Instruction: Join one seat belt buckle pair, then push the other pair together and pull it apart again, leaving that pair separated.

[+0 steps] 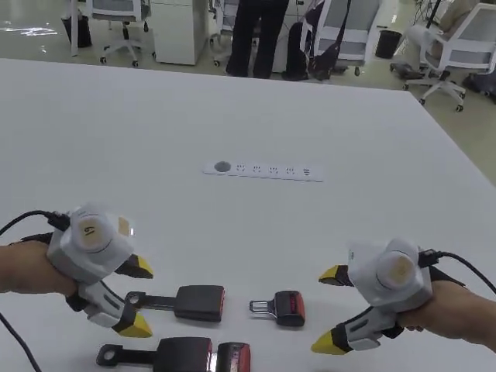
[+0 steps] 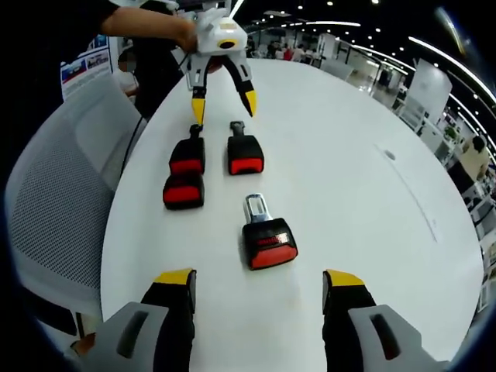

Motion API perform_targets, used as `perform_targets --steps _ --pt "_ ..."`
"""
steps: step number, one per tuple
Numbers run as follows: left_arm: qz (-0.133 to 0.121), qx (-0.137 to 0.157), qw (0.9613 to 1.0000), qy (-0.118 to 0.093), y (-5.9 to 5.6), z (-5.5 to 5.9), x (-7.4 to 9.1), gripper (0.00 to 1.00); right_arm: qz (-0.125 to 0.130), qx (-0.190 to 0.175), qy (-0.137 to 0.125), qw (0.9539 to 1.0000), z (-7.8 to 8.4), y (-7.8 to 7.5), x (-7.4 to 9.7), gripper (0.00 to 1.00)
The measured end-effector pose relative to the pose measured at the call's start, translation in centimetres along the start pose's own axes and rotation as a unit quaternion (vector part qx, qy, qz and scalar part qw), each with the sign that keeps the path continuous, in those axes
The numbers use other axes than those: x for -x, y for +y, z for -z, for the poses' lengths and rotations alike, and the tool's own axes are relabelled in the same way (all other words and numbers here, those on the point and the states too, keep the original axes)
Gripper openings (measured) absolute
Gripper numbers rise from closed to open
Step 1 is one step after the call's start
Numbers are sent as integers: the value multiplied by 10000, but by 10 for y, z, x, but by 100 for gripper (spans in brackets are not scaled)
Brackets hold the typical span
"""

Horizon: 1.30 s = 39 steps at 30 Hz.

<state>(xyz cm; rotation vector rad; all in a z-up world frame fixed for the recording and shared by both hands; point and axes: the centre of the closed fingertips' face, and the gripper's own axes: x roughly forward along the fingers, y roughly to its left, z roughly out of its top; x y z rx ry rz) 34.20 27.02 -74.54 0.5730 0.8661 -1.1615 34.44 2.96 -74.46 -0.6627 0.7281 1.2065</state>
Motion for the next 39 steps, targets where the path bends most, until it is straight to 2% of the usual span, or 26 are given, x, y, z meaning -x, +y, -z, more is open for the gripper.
perform_targets --steps 3,5,9,14,16,17,19,25,27,31,32,33,35,39 --pt "-91 112 9998 -106 -2 7 6 60 77 -78 -75 9999 -1 5 5 67" --pt "-148 196 9995 -194 -8 10 10 61 123 -123 -135 9998 0 7 7 68" --pt "-306 410 9979 -385 -10 21 16 62 243 -246 -276 9990 1 12 11 70" --pt "-433 610 9953 -612 -20 25 24 64 415 -359 -399 9977 5 18 14 73" --pt "-543 739 9927 -787 -20 27 27 65 501 -441 -462 9967 6 23 16 73" --pt "-583 798 9913 -868 -19 32 29 66 519 -487 -498 9962 7 24 16 73" --pt "-672 836 9895 -967 -26 28 32 66 578 -576 -559 9951 10 27 16 75" --pt "-839 1013 9837 -1228 -34 35 35 69 838 -864 -781 9897 11 35 19 79" --pt "-911 1097 9808 -1332 -39 34 36 71 896 -927 -839 9881 11 40 20 81" --pt "-985 1199 9766 -1490 -46 38 37 74 946 -1056 -912 9857 12 46 20 83" --pt "-1002 1203 9758 -1529 -47 38 37 74 983 -1087 -953 9846 12 46 20 84" --pt "-1015 1242 9741 -1595 -49 38 37 75 1045 -1153 -1028 9825 6 49 25 86" --pt "-1054 1284 9716 -1683 -47 45 37 77 1093 -1232 -1110 9801 2 50 27 88" --pt "-1159 1376 9665 -1830 -59 35 40 81 1147 -1352 -1208 9767 0 56 27 91"
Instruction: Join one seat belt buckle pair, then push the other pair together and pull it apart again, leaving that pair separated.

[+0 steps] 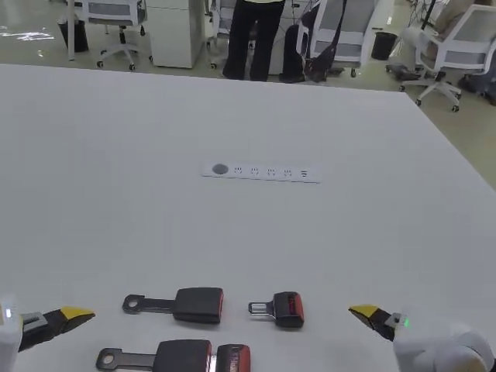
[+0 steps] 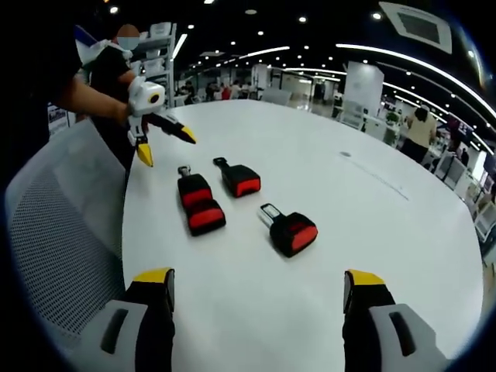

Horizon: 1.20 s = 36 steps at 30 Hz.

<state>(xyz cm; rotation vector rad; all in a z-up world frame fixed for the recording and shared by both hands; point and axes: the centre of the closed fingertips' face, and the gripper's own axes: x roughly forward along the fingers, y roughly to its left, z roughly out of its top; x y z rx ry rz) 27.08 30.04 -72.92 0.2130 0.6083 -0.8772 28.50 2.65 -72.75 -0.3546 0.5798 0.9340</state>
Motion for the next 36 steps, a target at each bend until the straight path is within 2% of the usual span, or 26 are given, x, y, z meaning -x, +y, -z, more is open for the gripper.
perform_targets --steps 2,7,10,14,18,23,28,36 --pt "-51 53 9999 -90 6 8 1 86 52 -62 -34 10000 2 1 -1 93" --pt "-143 167 9997 -136 0 8 1 93 92 -176 -71 9998 6 8 -1 97" --pt "-154 225 9994 -203 -7 7 0 97 93 -241 -129 9996 6 11 0 99" --pt "-233 235 9990 -300 -6 4 -1 100 105 -203 -241 9994 2 15 2 99" --pt "-238 83 9994 -241 -13 0 -1 100 63 -158 -292 9994 3 17 0 99" --pt "-275 112 9989 -350 -7 -1 1 100 77 -168 -360 9992 2 16 0 99" --pt "-286 111 9988 -385 -7 -3 3 100 75 -108 -378 9992 3 16 -1 99" --pt "-299 73 9984 -464 -13 -13 5 100 105 -103 -413 9990 1 16 1 99"
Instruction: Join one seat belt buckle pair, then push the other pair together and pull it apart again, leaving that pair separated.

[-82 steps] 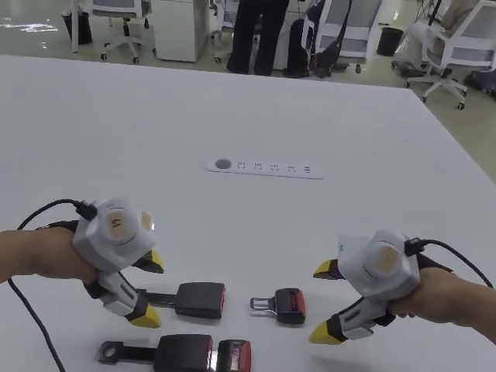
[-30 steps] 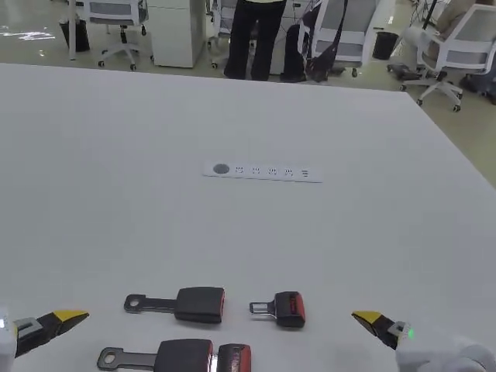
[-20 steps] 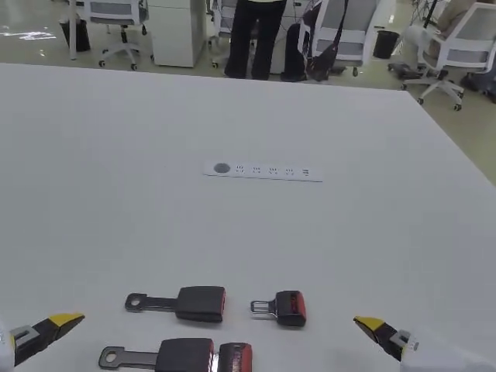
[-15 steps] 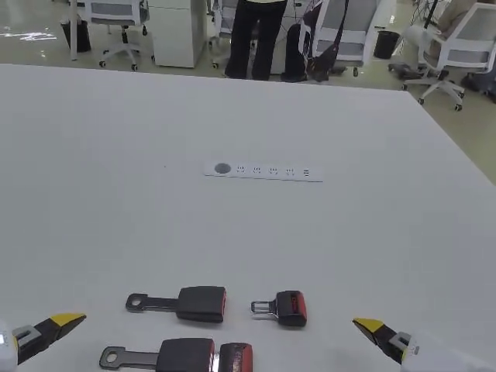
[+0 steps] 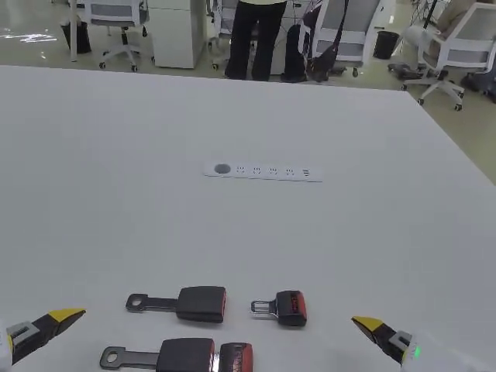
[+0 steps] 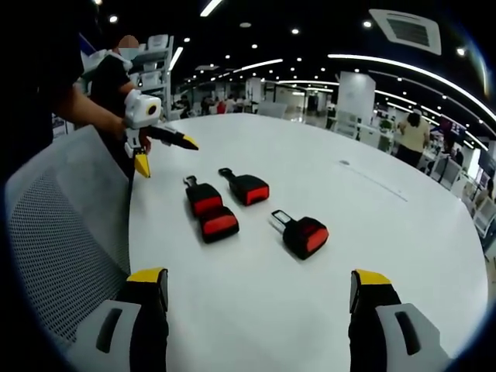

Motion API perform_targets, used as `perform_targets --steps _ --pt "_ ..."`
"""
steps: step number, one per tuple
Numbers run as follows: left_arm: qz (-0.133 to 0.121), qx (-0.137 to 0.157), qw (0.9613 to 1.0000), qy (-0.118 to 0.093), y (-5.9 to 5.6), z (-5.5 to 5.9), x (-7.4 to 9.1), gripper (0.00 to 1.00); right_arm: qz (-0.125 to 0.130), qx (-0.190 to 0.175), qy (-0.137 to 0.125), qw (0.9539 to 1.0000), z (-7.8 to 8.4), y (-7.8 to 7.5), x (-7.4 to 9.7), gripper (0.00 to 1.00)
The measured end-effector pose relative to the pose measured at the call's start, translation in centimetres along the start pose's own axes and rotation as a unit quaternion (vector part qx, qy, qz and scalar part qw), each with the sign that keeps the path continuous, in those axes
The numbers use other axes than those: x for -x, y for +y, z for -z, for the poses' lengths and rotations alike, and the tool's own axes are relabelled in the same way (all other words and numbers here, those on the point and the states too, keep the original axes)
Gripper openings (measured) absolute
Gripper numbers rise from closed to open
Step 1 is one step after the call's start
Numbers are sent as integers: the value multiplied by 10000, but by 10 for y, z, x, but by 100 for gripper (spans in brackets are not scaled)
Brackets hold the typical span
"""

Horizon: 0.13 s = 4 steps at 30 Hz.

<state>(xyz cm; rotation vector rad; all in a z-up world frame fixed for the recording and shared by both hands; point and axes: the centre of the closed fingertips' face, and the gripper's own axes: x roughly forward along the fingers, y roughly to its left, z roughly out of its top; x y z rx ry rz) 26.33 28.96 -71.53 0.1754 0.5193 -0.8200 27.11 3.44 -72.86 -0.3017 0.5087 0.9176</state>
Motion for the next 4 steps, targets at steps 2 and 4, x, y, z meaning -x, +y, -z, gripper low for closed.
perform_targets --steps 2,4 --pt "0 -14 10000 -4 -1 -1 0 100 12 10 -7 10000 -1 0 0 99" --pt "-1 -14 10000 -10 -1 -3 0 100 15 23 -22 10000 -2 0 1 99"
